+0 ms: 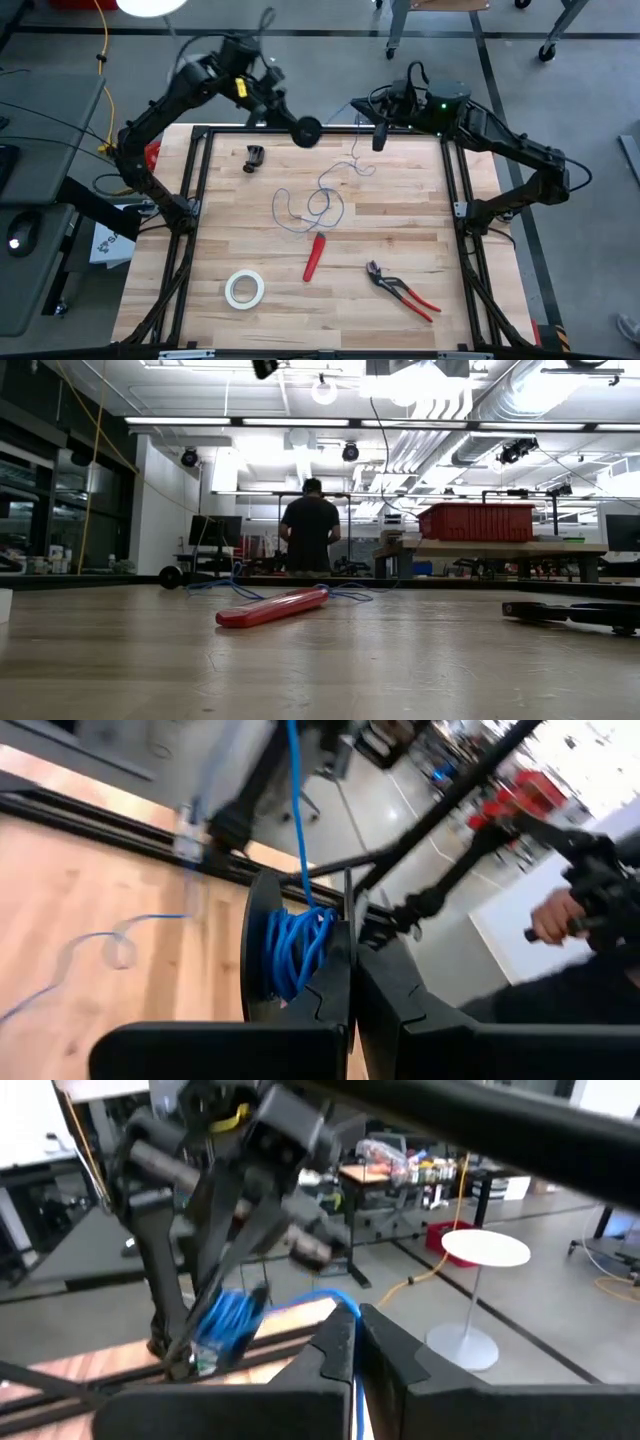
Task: Coil cords
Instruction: Coil the blue wire cable onto the black spool
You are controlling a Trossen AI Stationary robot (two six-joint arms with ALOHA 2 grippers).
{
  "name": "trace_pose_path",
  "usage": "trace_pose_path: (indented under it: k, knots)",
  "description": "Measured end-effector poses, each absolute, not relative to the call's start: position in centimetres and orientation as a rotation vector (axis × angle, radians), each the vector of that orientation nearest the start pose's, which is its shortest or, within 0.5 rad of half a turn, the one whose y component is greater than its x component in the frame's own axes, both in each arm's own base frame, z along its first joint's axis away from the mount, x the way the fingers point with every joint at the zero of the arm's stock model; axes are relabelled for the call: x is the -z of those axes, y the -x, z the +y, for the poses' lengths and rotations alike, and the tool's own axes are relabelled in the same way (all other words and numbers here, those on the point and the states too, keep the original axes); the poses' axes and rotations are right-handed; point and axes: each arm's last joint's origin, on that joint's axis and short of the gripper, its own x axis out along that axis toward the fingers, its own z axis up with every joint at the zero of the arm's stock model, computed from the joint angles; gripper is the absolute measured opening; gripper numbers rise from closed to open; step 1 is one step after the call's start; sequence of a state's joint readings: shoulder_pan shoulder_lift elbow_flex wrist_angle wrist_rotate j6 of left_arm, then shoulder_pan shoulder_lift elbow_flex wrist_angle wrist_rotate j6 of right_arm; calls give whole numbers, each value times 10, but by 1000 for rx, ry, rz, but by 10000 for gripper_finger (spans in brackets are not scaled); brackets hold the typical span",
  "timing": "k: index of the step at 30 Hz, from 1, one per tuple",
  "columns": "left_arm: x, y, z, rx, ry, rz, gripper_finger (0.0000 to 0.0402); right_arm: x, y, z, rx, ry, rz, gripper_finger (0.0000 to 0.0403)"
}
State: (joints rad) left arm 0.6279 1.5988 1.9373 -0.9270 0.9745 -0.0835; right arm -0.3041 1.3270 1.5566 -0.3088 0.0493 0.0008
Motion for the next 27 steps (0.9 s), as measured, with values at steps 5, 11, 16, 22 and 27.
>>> trace_pose_path:
  k: [5, 11, 16, 22, 27]
  knots:
    - [-450, -303, 153, 450, 504, 391, 0, -469, -266, -86, 350, -31, 34, 0]
    - [-461, -345, 146, 656, 496, 221, 0, -471, -271, -85, 280, -80, -8, 0]
    - [-479, -357, 145, 743, 445, 65, 0, -471, -272, -80, 231, -99, -12, 0]
    - [-503, -344, 154, 712, 370, -147, 0, -470, -276, -72, 175, -110, -3, 0]
    - [-513, -334, 166, 622, 351, -285, 0, -468, -280, -68, 158, -133, 1, 0]
